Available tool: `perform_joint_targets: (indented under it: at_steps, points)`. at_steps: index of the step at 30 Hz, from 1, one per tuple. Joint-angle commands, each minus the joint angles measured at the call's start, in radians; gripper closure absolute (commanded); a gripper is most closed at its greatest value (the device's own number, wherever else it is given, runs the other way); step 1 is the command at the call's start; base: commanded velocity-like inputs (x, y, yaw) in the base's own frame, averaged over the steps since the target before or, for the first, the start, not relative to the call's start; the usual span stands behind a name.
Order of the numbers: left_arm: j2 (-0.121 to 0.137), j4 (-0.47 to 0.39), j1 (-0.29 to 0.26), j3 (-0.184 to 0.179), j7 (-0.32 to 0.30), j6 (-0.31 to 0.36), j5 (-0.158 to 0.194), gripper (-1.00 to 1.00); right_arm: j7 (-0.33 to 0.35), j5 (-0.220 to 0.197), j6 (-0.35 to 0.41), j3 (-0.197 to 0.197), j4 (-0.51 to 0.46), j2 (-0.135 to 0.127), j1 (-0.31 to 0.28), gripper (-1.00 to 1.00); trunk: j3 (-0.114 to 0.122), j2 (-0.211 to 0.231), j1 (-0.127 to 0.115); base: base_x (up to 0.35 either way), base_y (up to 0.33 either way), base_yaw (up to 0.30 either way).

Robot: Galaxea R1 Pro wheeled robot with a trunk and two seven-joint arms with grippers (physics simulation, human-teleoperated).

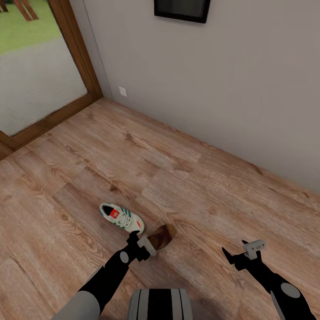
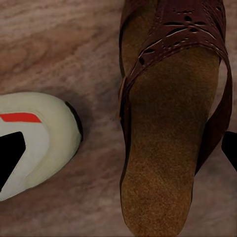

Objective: Pick up the two gym shoes and the two sandals from the corridor floor and place them onto the hallstand (shoe rack) in the corridor, making sure they are on the rack and not on the floor. Arrange them so the two gym shoes are next to each other and the two sandals are next to each other.

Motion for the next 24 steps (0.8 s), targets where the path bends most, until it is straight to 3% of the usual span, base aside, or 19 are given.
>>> perform_joint_targets:
  at_steps: [1, 13, 24]
  points:
    - [0.0, -0.002, 0.0, 0.0, -0.004, 0.005, -0.006, -1.0, 0.006, 0.009, 0.003, -0.002, -0.002, 0.0, 0.0, -1.0, -0.001, 0.0, 0.0, 0.013, 0.0, 0.0]
    - [-0.001, -0.002, 0.002, -0.034, -0.002, 0.008, -0.005, -1.0, 0.006, 0.009, 0.002, -0.002, -0.002, 0.0, 0.0, -1.0, -0.001, 0.0, 0.0, 0.003, 0.0, 0.0]
    - [-0.003, -0.002, 0.004, -0.041, -0.003, 0.01, -0.005, -1.0, 0.006, 0.009, 0.003, -0.002, -0.003, 0.0, 0.0, -1.0, -0.001, 0.0, 0.0, 0.0, 0.0, 0.0]
